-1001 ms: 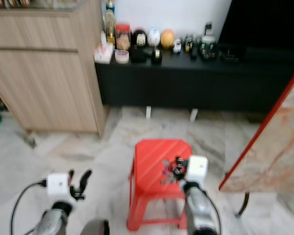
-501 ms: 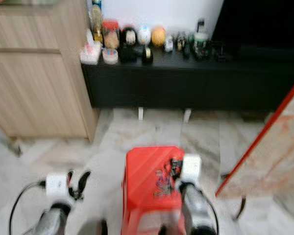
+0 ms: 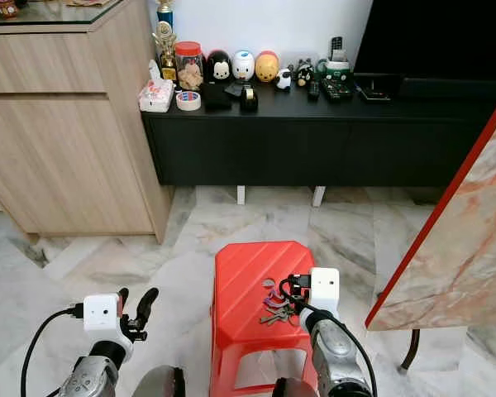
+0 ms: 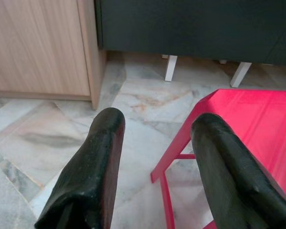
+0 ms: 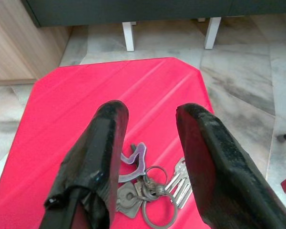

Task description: Hang keys on a hook

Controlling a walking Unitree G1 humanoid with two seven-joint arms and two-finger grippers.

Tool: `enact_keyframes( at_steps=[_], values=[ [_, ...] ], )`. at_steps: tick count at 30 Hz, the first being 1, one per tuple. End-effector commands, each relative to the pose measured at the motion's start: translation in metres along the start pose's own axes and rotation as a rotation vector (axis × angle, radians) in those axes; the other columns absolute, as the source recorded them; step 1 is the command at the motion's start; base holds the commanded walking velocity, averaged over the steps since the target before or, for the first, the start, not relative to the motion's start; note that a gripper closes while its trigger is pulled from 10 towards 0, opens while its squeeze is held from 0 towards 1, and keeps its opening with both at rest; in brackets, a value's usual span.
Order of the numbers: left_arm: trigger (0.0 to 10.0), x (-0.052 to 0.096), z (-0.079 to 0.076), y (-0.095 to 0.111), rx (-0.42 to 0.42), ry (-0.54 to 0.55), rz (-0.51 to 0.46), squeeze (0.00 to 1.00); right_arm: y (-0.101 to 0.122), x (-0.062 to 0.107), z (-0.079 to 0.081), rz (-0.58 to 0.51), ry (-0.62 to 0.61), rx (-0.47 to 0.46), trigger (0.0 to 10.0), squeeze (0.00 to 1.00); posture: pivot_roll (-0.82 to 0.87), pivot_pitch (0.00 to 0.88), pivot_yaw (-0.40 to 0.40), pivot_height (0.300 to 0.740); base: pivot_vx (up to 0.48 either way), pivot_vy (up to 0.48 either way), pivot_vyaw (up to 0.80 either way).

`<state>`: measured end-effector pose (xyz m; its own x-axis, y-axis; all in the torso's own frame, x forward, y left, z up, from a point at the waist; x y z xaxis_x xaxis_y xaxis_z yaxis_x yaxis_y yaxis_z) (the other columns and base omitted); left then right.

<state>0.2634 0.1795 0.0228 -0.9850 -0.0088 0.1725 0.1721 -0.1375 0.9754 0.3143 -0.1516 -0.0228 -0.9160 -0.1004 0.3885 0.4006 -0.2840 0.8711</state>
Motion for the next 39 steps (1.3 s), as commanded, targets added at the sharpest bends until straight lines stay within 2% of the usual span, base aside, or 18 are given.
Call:
enact_keyframes(
  at_steps=[1,5,11,20,30,39],
  values=[
    [10.0,-0.0001,-0.0011,-0.0026,0.005,-0.002,0.013,0.00,-0.0030,0.0002,-0.0008,0.018,-0.002,0.000,10.0,0.00,0.08,0.011,-0.059,0.632,0.000,0.000,0.00],
    [10.0,-0.0005,-0.0013,-0.0023,0.004,-0.004,0.012,0.00,-0.0026,0.0003,0.0007,0.014,0.013,0.011,10.0,0.00,0.08,0.010,-0.058,0.632,0.000,0.000,0.00],
    [10.0,-0.0010,-0.0010,-0.0019,0.004,-0.001,0.011,0.00,-0.0032,0.0004,0.0027,0.013,0.032,0.005,10.0,0.00,0.08,0.011,-0.059,0.632,0.000,0.000,0.54],
    [10.0,0.0007,-0.0018,-0.0049,0.007,-0.001,0.022,0.00,-0.0037,0.0010,0.0005,0.009,0.019,-0.017,10.0,0.00,0.08,0.020,-0.060,0.632,0.000,0.000,0.00],
    [10.0,0.0018,-0.0008,-0.0059,0.007,0.001,0.025,0.00,-0.0047,0.0011,0.0009,0.011,0.021,0.004,10.0,0.00,0.08,0.026,-0.060,0.632,0.255,0.000,0.00],
    [10.0,0.0012,-0.0014,-0.0057,0.005,-0.001,0.025,0.00,-0.0043,0.0012,0.0001,0.002,0.013,-0.016,10.0,0.00,0.08,0.026,-0.060,0.632,0.283,0.000,0.39]
  ],
)
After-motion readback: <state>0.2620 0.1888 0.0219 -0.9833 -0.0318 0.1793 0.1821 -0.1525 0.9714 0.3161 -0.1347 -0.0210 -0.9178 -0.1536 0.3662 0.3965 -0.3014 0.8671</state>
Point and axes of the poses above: a point about 5 cm out from each wrist's last joint towards the gripper, its own x axis pointing back from the gripper into the wrist, its own y axis along the axis of the wrist's last joint, z = x × y, the point moved 4 cm from there along -x, pointing out of the wrist towards the gripper, and after that the axes turned 11 degrees about -x, right-handed, at the moved point
